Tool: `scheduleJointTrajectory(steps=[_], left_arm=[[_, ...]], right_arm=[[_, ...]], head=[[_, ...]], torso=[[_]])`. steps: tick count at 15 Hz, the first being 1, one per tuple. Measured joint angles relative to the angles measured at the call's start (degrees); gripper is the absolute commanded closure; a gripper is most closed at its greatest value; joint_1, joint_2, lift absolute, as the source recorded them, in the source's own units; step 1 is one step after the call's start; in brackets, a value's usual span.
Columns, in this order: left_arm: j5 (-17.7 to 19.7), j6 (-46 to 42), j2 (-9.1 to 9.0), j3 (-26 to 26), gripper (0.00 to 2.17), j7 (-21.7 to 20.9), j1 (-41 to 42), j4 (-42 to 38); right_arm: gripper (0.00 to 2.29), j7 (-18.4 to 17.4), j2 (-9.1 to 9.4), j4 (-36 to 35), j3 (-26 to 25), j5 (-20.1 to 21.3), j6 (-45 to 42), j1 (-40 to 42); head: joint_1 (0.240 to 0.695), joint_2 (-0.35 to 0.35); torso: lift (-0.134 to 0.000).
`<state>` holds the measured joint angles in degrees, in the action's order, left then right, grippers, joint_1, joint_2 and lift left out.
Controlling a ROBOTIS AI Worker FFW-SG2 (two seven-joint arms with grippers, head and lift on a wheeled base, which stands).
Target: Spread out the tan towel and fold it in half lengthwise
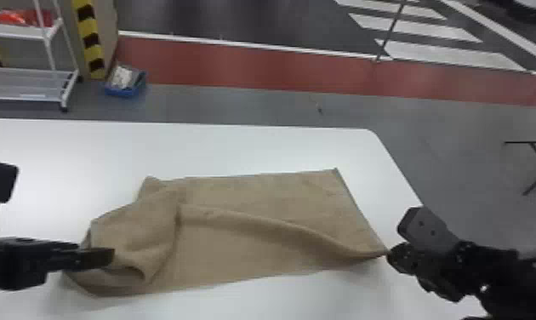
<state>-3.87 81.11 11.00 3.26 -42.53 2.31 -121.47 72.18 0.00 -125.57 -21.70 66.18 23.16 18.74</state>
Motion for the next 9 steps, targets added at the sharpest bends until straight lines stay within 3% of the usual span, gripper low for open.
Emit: scheduleJointTrajectory(steps=[4,5,7,9], left_arm=[[-1.1,0.57,-0.01,-2.46,0.34,-0.01,0.02,-0.21],[-1.09,1.16,-0.01,-2.66,0.5,-0.15,0.02,-0.5],[-1.05,2.12,-0.01,-2.98,0.96,-0.57,0.11,-1.14],[-0.96,1.98,-0.02,-3.15,1.82,-0.73,0.15,-1.29]], right_arm=[[2.06,-0.26,0.0,0.27,-0.23,0.0,0.0,0.18],[2.06,-0.3,0.0,0.39,-0.25,0.0,0.0,0.22],[2.06,-0.5,0.0,0.69,-0.27,0.04,-0.1,0.24],[2.06,-0.78,0.0,1.01,-0.21,0.08,-0.17,0.23]], head=[[0.695,-0.283],[0.695,-0.29],[0.695,-0.298],[0.695,-0.302]], torso=[[-0.125],[-0.125],[-0.125],[-0.125]])
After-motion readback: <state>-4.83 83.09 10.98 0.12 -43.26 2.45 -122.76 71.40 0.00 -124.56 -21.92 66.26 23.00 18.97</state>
